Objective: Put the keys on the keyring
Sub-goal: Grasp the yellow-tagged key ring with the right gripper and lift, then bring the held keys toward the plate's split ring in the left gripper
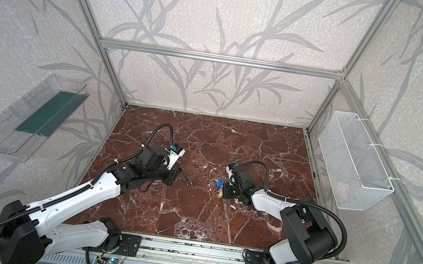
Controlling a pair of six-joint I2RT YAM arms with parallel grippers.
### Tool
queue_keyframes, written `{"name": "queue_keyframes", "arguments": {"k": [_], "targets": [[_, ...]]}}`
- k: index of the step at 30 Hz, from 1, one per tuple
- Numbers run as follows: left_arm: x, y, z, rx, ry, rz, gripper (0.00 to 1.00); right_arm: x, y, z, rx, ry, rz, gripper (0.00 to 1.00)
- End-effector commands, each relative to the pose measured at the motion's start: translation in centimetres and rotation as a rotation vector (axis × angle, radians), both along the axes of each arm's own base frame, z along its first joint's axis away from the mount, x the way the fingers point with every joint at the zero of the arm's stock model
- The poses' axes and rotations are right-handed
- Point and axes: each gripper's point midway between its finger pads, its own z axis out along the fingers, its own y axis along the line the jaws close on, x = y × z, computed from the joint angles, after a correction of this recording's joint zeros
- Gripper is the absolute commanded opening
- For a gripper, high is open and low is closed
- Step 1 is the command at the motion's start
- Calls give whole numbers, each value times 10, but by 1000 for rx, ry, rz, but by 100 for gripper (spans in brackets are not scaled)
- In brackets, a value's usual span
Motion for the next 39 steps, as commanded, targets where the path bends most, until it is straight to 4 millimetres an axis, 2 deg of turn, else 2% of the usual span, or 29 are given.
{"name": "queue_keyframes", "arguments": {"k": [1, 15, 21, 27, 39], "targets": [[3, -3, 11, 0, -22, -12, 0, 3, 2, 9, 8, -12, 11, 10], [4, -5, 12, 3, -25, -18, 0, 3, 7, 18, 32, -24, 31, 3], [3, -7, 15, -13, -29, -25, 0, 0, 11, 33, 61, -60, 67, 0], [-1, -10, 21, -36, -37, -39, 0, -7, 15, 66, 114, -130, 123, 0], [-18, -31, 41, -123, -53, -138, 0, -28, 23, 161, 272, -355, 247, 0]]}}
